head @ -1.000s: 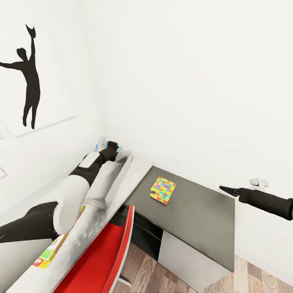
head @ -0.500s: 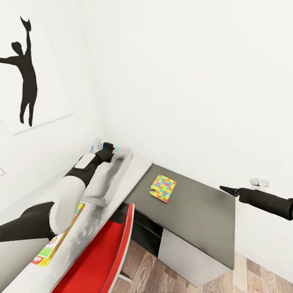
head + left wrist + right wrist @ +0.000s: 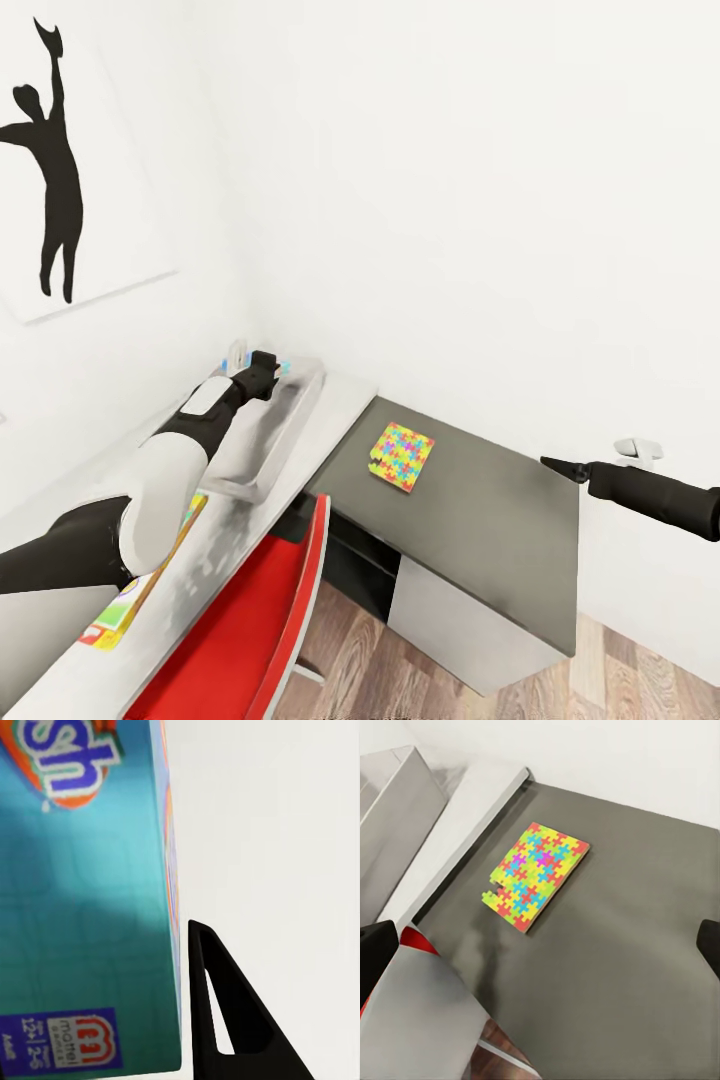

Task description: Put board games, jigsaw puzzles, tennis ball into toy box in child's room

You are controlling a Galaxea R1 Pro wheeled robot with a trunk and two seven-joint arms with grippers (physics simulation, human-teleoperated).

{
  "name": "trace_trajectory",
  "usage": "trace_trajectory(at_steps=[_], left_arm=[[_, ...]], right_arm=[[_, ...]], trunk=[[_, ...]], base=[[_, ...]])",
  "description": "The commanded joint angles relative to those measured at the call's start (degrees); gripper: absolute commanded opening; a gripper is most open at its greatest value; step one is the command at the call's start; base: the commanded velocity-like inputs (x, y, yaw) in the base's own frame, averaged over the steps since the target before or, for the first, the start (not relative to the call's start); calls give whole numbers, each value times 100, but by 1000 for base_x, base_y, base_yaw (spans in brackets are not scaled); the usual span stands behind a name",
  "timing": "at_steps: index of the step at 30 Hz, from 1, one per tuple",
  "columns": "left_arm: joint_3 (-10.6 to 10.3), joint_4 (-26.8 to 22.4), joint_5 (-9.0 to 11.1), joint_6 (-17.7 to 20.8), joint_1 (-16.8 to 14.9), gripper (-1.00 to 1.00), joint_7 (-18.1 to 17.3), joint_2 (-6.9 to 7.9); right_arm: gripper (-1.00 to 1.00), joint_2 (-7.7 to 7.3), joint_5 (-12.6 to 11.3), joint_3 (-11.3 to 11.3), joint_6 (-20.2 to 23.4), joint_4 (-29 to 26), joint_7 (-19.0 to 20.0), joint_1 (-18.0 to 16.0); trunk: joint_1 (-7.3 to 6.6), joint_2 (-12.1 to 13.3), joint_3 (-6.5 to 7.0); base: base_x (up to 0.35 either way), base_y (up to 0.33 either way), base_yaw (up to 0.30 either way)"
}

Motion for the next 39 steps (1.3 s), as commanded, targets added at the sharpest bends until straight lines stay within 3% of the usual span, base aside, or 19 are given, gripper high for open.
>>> trace_trajectory(at_steps=[1,18,29,39], left_arm=[[24,-15,59,28,-3,-100,44,-3],[24,-14,57,41,-3,-100,44,9],[16,-7,50,63,-25,-100,52,185],[15,24,50,73,-45,-100,53,237]], right_arm=[[100,-2,17,-8,26,-2,33,-6],[100,-6,17,-7,26,0,37,-6],[100,-1,17,-5,26,-2,35,-6],[100,9,17,7,26,-2,34,-6]], trunk=[[3,-12,-21],[3,-12,-179],[3,-12,-281],[3,-12,-375]], base=[[0,0,0],[0,0,0],[0,0,0],[0,0,0]])
